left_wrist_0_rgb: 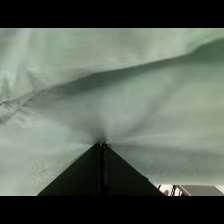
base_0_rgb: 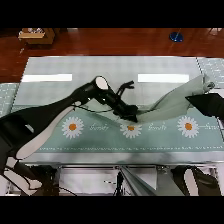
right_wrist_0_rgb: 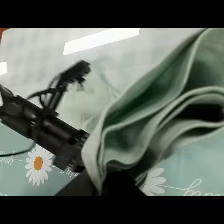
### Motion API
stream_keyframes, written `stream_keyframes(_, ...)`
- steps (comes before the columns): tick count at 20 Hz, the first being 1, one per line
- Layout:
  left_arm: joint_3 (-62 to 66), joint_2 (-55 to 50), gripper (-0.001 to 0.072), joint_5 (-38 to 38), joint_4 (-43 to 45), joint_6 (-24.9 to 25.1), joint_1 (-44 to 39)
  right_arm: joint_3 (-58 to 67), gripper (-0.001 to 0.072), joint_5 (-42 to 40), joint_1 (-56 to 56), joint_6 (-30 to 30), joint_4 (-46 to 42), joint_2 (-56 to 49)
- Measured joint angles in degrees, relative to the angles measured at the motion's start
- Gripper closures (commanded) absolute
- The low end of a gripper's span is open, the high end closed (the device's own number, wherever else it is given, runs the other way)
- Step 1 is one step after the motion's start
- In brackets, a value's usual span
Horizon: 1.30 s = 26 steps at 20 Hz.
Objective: Fold the shirts.
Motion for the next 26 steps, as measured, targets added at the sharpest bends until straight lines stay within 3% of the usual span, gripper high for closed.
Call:
stream_keyframes(5,0.0,-3.5,0.0682,3.4,-3.9,-1.5,-5.7,0.0,0.0689,0.8,0.0,0.4,-0.3,1.9)
stream_keyframes(9,0.0,-1.0,0.0683,5.4,-4.7,-0.5,-2.7,0.0,0.0689,1.9,0.0,0.6,-0.3,2.3)
stream_keyframes(18,0.0,23.6,0.0682,-0.4,5.1,0.8,28.7,0.0,0.0689,-3.5,5.7,0.6,1.0,-2.7)
stream_keyframes(22,0.0,33.8,0.0682,-6.3,9.5,0.9,43.3,0.0,0.0689,-13.9,19.3,0.6,0.8,-10.9)
stream_keyframes(26,0.0,40.5,0.0682,-11.0,11.4,1.2,53.9,0.0,0.0689,-29.9,36.6,0.8,0.8,-23.2)
